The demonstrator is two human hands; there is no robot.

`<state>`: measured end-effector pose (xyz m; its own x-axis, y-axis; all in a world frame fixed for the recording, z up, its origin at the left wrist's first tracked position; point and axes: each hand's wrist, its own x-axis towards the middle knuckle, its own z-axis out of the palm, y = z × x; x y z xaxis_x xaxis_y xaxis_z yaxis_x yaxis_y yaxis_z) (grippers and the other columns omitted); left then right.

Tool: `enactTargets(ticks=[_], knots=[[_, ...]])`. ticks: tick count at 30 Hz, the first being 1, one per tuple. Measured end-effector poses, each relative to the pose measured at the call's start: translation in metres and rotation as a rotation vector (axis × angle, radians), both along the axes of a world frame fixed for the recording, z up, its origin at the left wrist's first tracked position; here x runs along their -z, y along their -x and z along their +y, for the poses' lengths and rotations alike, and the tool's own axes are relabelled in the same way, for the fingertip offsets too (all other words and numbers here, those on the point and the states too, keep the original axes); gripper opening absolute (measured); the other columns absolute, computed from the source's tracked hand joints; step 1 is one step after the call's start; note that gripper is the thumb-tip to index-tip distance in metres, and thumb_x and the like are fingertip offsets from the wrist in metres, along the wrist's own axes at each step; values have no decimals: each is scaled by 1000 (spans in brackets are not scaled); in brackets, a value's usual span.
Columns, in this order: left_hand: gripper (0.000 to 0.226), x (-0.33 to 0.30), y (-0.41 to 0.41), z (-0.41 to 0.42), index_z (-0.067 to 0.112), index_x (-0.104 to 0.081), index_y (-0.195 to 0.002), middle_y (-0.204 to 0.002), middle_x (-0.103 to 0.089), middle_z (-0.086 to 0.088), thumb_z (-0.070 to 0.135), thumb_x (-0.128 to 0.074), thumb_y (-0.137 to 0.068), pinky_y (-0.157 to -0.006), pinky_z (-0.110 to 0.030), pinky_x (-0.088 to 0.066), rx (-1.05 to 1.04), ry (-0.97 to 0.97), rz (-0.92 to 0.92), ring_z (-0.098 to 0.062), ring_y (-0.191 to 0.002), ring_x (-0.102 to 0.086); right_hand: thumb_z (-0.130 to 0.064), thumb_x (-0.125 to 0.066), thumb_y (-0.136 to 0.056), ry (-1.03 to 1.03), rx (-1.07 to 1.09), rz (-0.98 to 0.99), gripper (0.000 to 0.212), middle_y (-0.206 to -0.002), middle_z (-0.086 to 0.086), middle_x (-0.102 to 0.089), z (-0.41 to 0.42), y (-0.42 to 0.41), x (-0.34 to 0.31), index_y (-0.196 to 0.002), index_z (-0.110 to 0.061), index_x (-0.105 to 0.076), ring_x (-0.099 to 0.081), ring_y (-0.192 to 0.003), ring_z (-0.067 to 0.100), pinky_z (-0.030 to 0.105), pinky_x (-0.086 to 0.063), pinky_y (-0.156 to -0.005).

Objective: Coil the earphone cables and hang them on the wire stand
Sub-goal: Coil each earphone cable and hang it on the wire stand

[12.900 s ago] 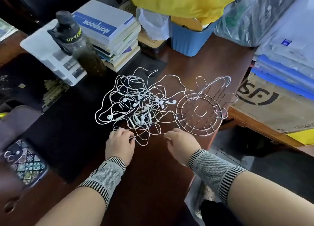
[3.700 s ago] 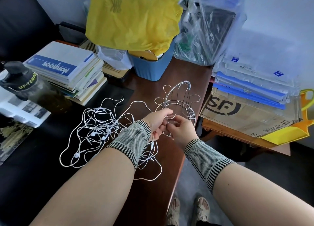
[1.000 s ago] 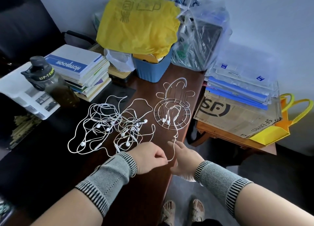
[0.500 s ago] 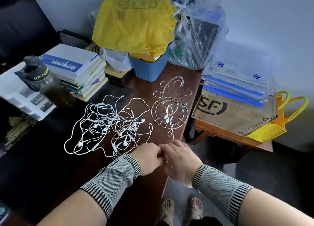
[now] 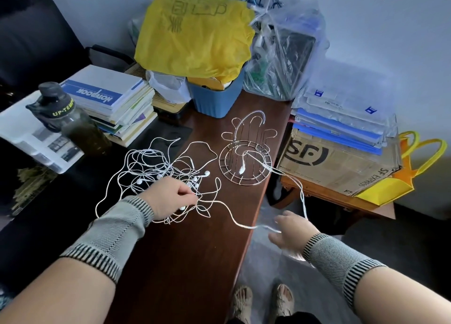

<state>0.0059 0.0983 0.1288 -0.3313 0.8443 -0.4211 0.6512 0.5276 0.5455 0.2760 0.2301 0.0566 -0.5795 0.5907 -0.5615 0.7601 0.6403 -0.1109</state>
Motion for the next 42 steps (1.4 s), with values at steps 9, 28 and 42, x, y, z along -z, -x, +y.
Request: enactTargets(ticks=[9, 28, 42], knots=[[18, 19, -72, 25, 21, -77, -92, -82, -70, 5, 36, -66, -89, -78, -20, -47, 167, -99, -110, -7, -79, -62, -38, -42, -99, 123, -76, 408, 29, -92, 2, -68, -33, 48, -36, -96, -16, -62, -63, -90, 22, 31, -49, -81], [24, -19, 42, -1, 23, -73, -69, -62, -66, 5, 42, -70, -84, -61, -25, -47, -80, 33, 233, -13, -61, -59, -42, -30, -100, -19, 167, 38, 39, -105, 12, -66, 13, 5, -3, -83, -17, -55, -62, -99, 31, 31, -47, -81], [11, 15, -53, 27, 27, -74, -79, -66, -65, 10, 36, -71, -84, -67, -19, -46, 112, -92, -93, -1, -61, -54, -31, -51, -95, 243, 17, 474, 28, -106, 0, -69, -26, 70, -43, -120, -20, -58, -63, -91, 10, 28, -50, -87]])
